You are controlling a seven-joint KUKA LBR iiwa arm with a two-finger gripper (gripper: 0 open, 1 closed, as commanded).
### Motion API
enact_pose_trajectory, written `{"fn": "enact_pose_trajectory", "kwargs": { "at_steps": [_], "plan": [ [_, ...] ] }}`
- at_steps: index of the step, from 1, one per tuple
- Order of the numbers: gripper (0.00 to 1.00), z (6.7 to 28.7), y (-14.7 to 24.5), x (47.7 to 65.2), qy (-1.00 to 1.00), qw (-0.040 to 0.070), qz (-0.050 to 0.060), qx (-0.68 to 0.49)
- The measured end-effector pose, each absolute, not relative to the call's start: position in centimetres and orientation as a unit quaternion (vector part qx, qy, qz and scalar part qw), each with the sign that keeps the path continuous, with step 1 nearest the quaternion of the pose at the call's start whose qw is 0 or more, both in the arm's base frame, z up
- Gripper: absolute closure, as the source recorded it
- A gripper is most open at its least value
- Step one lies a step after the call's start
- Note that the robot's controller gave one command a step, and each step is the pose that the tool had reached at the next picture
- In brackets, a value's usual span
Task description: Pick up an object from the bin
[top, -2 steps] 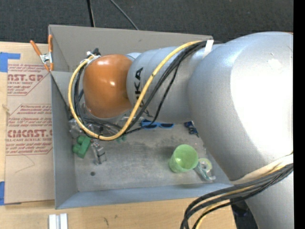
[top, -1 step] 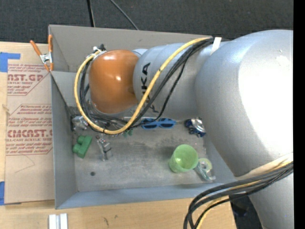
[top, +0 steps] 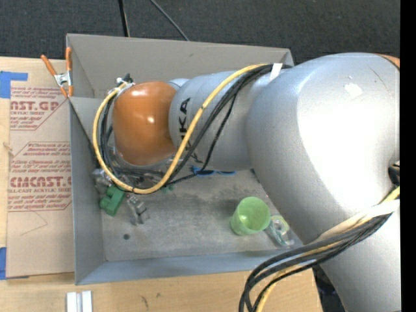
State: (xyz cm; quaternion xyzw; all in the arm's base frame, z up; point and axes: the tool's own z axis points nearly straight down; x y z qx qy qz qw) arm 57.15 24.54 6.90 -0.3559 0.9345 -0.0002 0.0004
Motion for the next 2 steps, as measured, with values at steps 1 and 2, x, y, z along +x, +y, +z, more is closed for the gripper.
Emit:
{"fn": "enact_pose_trajectory", "kwargs": {
  "at_steps": [1, 2],
  "plan": [
    [0.0, 6.91, 24.5, 57.19, 0.935, 0.0, 0.0, -0.355],
    [1.0, 6.91, 24.63, 57.15, 0.935, 0.0, 0.001, -0.355]
  ]
}}
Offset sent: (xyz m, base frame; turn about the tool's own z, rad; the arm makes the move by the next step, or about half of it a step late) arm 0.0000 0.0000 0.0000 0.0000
